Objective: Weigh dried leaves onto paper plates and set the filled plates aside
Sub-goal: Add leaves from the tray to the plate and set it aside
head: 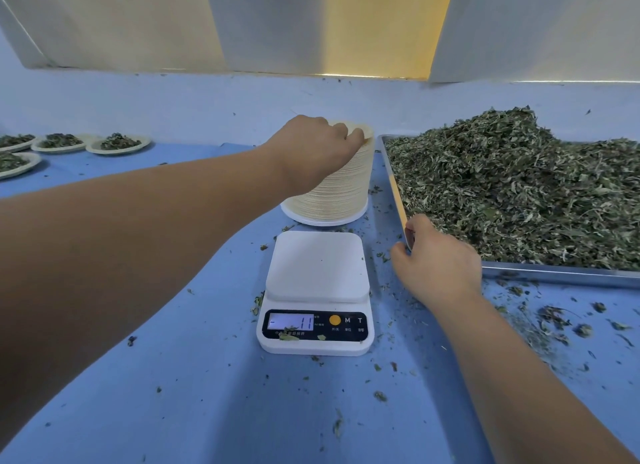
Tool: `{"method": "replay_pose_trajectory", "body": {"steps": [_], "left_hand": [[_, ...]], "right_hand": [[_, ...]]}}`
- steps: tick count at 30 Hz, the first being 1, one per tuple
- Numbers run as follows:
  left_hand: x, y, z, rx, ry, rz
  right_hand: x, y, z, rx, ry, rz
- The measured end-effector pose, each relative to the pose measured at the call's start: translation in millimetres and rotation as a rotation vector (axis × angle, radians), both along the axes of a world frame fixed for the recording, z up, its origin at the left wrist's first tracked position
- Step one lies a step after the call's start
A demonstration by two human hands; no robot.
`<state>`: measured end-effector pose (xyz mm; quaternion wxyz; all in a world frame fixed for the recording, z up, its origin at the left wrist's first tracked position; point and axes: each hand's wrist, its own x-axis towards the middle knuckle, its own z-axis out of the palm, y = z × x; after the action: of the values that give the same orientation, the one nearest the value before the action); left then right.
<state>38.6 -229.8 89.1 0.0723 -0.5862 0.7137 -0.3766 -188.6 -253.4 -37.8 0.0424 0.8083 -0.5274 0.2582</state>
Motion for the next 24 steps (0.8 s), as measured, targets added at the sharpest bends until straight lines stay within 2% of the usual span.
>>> {"method": "replay_pose_trajectory", "body": {"steps": [2, 8, 10, 14, 16, 21, 24], "left_hand": [[1.6, -0.4, 0.9, -0.046, 0.147, 0.008], [10.9, 0.2, -9.7, -0.253, 0.767, 0.145], [10.6, 3.1, -19.7, -0.369, 1.033, 0.120], [6.9, 22.6, -39.9, -0.568, 1.391, -0.019], [6.4, 36.5, -49.8, -0.617, 1.467, -0.047], [2.2, 80.1, -82.5, -0.632, 1.525, -0.158], [3.8, 103.7, -108.1, -0.595, 1.591, -0.147]], "right_hand": [[0.5, -0.1, 0.3, 0.003, -0.001, -0.003], [0.8, 1.2, 1.3, 0.016, 0.001, -0.009], [1.0, 1.9, 3.0, 0.019, 0.006, -0.013], [1.1, 3.7, 3.5, 0.033, 0.017, -0.028], [1.8, 4.3, 3.6, 0.030, -0.028, -0.020], [5.2, 10.6, 8.5, -0.007, -0.450, 0.174], [13.1, 19.8, 8.8, 0.035, -0.502, 0.333]]}}
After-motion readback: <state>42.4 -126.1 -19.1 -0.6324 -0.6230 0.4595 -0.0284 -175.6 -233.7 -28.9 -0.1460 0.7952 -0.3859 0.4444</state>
